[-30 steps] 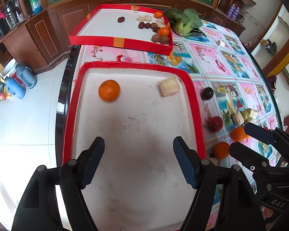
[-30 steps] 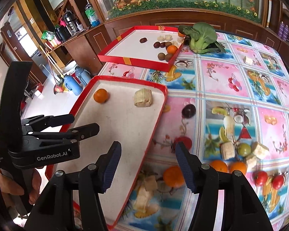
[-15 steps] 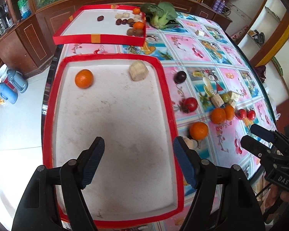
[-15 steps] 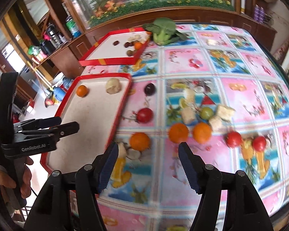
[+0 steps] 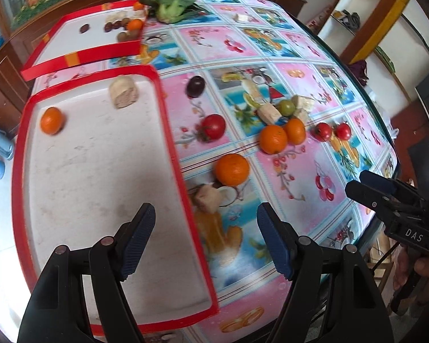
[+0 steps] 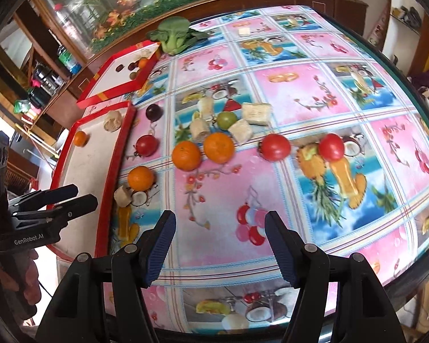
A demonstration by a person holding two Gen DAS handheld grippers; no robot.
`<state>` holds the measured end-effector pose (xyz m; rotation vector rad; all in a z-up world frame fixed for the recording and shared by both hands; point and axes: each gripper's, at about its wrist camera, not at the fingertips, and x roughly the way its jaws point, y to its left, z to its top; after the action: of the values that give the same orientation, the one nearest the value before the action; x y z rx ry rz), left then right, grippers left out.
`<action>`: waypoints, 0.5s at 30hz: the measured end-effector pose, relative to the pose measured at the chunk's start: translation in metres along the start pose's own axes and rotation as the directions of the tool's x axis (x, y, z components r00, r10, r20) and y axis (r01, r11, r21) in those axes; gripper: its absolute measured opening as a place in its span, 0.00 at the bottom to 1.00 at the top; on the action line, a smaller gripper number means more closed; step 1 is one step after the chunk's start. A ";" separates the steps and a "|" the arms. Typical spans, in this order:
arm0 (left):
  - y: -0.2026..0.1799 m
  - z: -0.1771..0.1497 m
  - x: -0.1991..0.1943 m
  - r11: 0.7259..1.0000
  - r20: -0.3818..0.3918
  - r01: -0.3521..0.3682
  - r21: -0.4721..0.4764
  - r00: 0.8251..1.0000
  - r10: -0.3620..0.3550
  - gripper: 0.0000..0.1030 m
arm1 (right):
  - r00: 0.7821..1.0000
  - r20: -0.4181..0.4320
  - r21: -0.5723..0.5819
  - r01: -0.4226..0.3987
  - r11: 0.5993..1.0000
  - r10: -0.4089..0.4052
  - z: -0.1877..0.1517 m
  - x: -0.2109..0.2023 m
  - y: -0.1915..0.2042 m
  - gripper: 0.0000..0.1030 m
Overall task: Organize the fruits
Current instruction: 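Grasp another orange with the left tool while the right tool grasps a red tomato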
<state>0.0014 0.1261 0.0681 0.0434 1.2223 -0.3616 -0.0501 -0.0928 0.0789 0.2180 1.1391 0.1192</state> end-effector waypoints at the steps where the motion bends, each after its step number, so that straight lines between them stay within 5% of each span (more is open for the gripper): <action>1: -0.003 0.002 0.002 1.000 -0.005 0.002 0.008 1.000 -0.002 0.71 | 1.000 0.004 0.008 0.000 1.000 -0.001 0.000 -0.002 -0.004 0.65; 10: -0.016 0.017 0.025 1.000 -0.041 -0.001 0.003 0.999 0.001 0.71 | 1.000 0.012 0.094 0.017 0.995 -0.018 0.004 -0.004 -0.046 0.65; 15: -0.022 0.023 0.034 1.000 -0.044 0.004 0.002 0.999 -0.004 0.71 | 1.000 -0.020 0.043 -0.006 0.999 0.007 0.009 0.006 -0.049 0.61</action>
<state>0.0257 0.0920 0.0482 0.0511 1.2660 -0.3668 -0.0400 -0.1397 0.0657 0.2594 1.1621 0.1025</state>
